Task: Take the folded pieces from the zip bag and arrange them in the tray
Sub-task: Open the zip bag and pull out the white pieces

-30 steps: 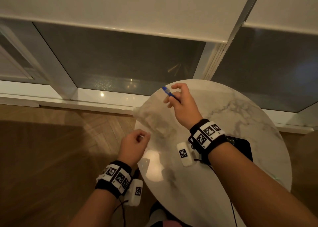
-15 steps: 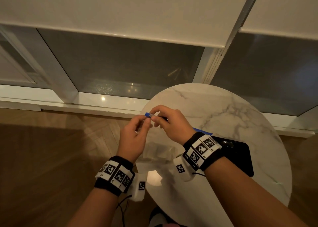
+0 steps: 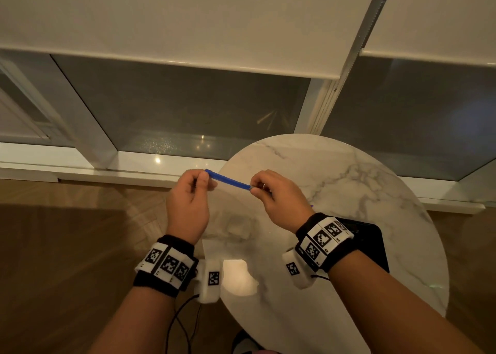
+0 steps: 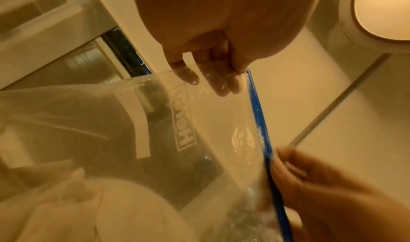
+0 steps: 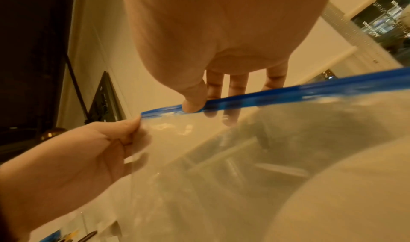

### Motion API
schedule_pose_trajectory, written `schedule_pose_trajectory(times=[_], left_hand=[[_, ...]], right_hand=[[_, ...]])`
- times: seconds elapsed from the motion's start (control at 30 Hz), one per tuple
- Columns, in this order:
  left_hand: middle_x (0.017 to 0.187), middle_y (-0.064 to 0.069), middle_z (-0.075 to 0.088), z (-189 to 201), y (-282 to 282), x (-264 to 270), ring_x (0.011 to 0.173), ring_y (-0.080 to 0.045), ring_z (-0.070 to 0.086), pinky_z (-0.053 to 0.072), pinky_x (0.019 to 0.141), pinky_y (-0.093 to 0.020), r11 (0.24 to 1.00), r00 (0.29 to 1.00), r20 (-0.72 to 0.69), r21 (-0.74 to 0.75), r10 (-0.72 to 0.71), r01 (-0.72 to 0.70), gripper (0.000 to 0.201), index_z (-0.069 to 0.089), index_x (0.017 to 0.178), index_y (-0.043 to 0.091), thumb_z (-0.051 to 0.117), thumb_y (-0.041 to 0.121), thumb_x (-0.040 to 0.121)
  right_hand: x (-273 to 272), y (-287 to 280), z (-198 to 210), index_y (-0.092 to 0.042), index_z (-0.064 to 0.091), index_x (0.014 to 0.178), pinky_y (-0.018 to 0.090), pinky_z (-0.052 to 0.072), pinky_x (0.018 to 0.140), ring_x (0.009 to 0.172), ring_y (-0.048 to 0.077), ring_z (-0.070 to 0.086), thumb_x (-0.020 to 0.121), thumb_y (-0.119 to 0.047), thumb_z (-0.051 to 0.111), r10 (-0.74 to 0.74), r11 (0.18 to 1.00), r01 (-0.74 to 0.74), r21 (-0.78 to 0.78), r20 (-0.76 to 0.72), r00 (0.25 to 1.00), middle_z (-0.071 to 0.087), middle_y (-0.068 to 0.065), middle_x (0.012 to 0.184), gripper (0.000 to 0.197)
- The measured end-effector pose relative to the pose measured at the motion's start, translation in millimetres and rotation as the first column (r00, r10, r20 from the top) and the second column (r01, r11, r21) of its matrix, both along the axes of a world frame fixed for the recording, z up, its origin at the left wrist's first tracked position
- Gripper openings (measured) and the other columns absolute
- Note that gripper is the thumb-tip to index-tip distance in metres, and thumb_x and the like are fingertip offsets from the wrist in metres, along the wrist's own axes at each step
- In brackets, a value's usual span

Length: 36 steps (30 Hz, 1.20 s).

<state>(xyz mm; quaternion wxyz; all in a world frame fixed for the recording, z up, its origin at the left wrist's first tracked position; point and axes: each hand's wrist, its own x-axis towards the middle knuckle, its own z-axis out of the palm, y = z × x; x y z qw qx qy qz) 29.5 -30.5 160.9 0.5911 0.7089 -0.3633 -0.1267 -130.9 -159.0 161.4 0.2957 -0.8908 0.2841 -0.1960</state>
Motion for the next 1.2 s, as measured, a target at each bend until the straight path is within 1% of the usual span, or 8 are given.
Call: schedule_pose_trajectory(times=[0.2, 0.47, 0.63, 0.8, 0.87, 1.0, 1.07, 1.2], left_hand=[[0.087, 0.007, 0.066, 0.0, 7.3, 39.2, 0.081, 0.002, 0.061, 0.051, 0.083, -0.025, 0.966, 0.96, -0.139, -0.053, 0.242, -0.252, 0.018, 0.062, 0.096, 0.018, 0.048, 0.022, 0.104], [0.086, 0.0, 0.066, -18.8, 4.5, 15.5, 0.081, -0.012, 0.062, 0.051, 0.078, -0.029, 0.991, 0.96, -0.247, 0.012, 0.13, -0.131, 0.011, 0.064, 0.093, 0.016, 0.056, 0.017, 0.101], [0.087, 0.0, 0.069, -33.1, 6.9, -2.4, 0.082, -0.013, 0.066, 0.056, 0.075, -0.032, 0.976, 0.992, -0.123, 0.217, 0.038, -0.01, 0.007, 0.066, 0.089, 0.017, 0.074, 0.017, 0.089], [0.089, 0.014, 0.07, -43.7, 8.6, -25.8, 0.083, 0.002, 0.062, 0.042, 0.066, -0.008, 0.896, 0.975, 0.082, 0.416, -0.208, 0.156, 0.017, 0.07, 0.083, 0.029, 0.076, 0.014, 0.085], [0.097, 0.019, 0.067, -49.0, 9.8, -32.9, 0.087, 0.003, 0.061, 0.038, 0.071, -0.003, 0.883, 0.94, 0.201, 0.44, -0.275, 0.164, 0.022, 0.071, 0.082, 0.033, 0.077, 0.012, 0.084], [0.116, 0.011, 0.067, -53.8, 10.7, -41.5, 0.096, -0.009, 0.065, 0.047, 0.081, -0.014, 0.879, 0.877, 0.362, 0.46, -0.317, 0.128, 0.025, 0.079, 0.083, 0.03, 0.075, 0.005, 0.085], [0.121, 0.006, 0.07, -51.2, 9.3, -47.8, 0.097, -0.016, 0.068, 0.055, 0.081, -0.027, 0.85, 0.848, 0.425, 0.524, -0.315, 0.054, 0.025, 0.081, 0.098, 0.028, 0.07, 0.008, 0.089], [0.115, 0.001, 0.074, -45.4, 8.7, -61.9, 0.092, -0.02, 0.068, 0.053, 0.076, -0.031, 0.794, 0.84, 0.471, 0.602, -0.268, -0.085, 0.038, 0.071, 0.124, 0.027, 0.062, 0.008, 0.092]], right_hand=[[-53.9, -38.5, -14.6, -0.033, 0.058, 0.093, 0.041, 0.051, 0.078, 0.084, 0.011, 0.054, 0.094, -0.029, 0.059, -0.157, 0.984, 0.145, -0.101, -0.129, 0.979, 0.056, -0.015, 0.091, 0.005], [-74.0, -55.1, -24.5, -0.025, 0.057, 0.092, 0.029, 0.045, 0.076, 0.082, 0.011, 0.052, 0.097, -0.017, 0.056, -0.221, 0.975, 0.221, 0.024, -0.03, 0.975, 0.053, -0.008, 0.088, 0.01], [-83.2, -61.2, -34.2, -0.021, 0.058, 0.091, 0.036, 0.052, 0.074, 0.081, 0.013, 0.055, 0.096, -0.011, 0.057, -0.199, 0.977, 0.194, 0.09, 0.041, 0.979, 0.052, -0.011, 0.087, 0.011], [-94.1, -64.5, -34.5, -0.022, 0.058, 0.092, 0.029, 0.048, 0.074, 0.079, 0.011, 0.055, 0.096, -0.011, 0.057, -0.21, 0.972, 0.205, 0.111, 0.038, 0.977, 0.052, -0.011, 0.088, 0.012], [-99.3, -63.6, -33.3, -0.021, 0.058, 0.093, 0.022, 0.044, 0.076, 0.082, 0.009, 0.055, 0.096, -0.012, 0.058, -0.191, 0.976, 0.186, 0.111, 0.033, 0.981, 0.053, -0.009, 0.089, 0.01], [-107.7, -63.0, -32.7, -0.024, 0.056, 0.092, 0.018, 0.041, 0.078, 0.087, 0.01, 0.054, 0.096, -0.012, 0.058, -0.172, 0.978, 0.166, 0.129, 0.035, 0.985, 0.055, -0.004, 0.093, 0.012], [-112.7, -61.7, -31.9, -0.024, 0.055, 0.093, 0.017, 0.04, 0.078, 0.088, 0.005, 0.053, 0.097, -0.013, 0.057, -0.158, 0.978, 0.152, 0.141, 0.035, 0.987, 0.055, -0.004, 0.094, 0.012], [-123.4, -56.7, -33.8, -0.028, 0.054, 0.094, 0.022, 0.041, 0.08, 0.09, 0.002, 0.051, 0.099, -0.02, 0.054, -0.113, 0.982, 0.113, 0.151, -0.006, 0.994, 0.055, -0.007, 0.096, 0.009]])
